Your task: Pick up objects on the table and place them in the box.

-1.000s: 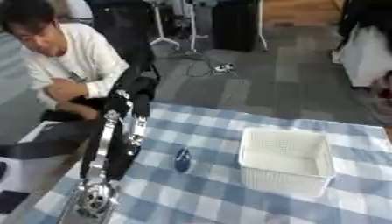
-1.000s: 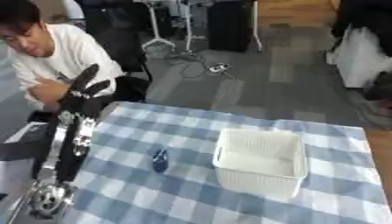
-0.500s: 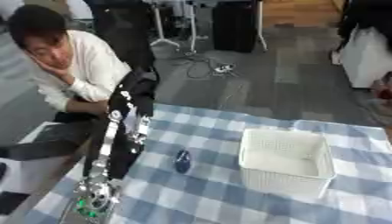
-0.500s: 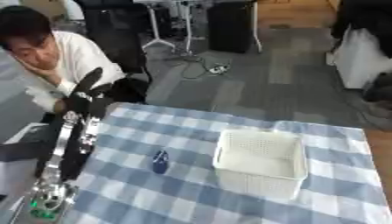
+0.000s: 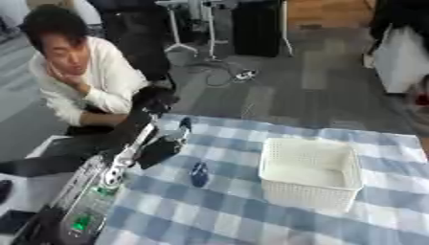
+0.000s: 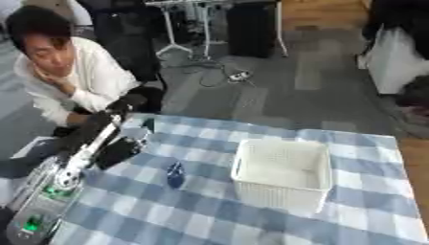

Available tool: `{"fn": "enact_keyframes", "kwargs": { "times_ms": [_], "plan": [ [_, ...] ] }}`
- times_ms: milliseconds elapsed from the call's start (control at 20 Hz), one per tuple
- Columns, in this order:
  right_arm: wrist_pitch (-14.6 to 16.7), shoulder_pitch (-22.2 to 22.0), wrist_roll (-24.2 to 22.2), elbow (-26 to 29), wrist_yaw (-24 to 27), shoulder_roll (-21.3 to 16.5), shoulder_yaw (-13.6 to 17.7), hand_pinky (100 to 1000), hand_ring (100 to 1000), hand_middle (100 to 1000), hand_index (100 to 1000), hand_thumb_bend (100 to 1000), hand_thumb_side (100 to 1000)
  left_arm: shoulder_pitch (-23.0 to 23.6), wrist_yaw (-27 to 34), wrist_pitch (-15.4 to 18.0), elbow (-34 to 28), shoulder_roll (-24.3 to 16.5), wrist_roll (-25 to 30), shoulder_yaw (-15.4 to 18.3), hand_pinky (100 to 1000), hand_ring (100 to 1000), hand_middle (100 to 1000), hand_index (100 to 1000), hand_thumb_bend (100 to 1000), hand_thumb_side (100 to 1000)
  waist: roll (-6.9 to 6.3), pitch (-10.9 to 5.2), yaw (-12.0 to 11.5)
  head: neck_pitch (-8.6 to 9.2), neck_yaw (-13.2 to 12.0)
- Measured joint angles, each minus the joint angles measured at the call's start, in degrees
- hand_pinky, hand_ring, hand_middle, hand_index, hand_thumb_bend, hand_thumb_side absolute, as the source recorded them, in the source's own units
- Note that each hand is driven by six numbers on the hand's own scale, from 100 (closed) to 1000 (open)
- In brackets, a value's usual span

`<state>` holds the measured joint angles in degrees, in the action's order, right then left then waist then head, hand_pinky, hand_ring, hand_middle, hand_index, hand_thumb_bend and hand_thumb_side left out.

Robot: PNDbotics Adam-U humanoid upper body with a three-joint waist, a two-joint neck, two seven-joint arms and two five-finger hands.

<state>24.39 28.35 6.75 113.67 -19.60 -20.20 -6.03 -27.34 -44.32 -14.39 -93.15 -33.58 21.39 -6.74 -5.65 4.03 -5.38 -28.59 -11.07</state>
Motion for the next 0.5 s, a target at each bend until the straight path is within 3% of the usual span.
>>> {"fn": "enact_keyframes", "kwargs": {
  "times_ms": [250, 500],
  "plan": [
    [-1.57, -0.36, 0.22, 0.00, -1.34, -0.01, 0.33, 528, 517, 571, 638, 236, 1000, -6.31, 0.10, -1.36, 8.45, -3.74, 12.50, -3.67, 799, 912, 1000, 1000, 829, 696, -0.25, -0.15, 0.30, -0.42, -0.03],
    [-2.93, -0.36, 0.39, 0.00, -2.79, -0.01, 0.05, 529, 516, 570, 643, 241, 1000, -11.24, 2.44, -0.56, 17.40, -4.52, 18.59, -6.35, 758, 900, 1000, 1000, 844, 644, -0.39, -0.16, 0.65, -0.56, -0.07]
  ]
}}
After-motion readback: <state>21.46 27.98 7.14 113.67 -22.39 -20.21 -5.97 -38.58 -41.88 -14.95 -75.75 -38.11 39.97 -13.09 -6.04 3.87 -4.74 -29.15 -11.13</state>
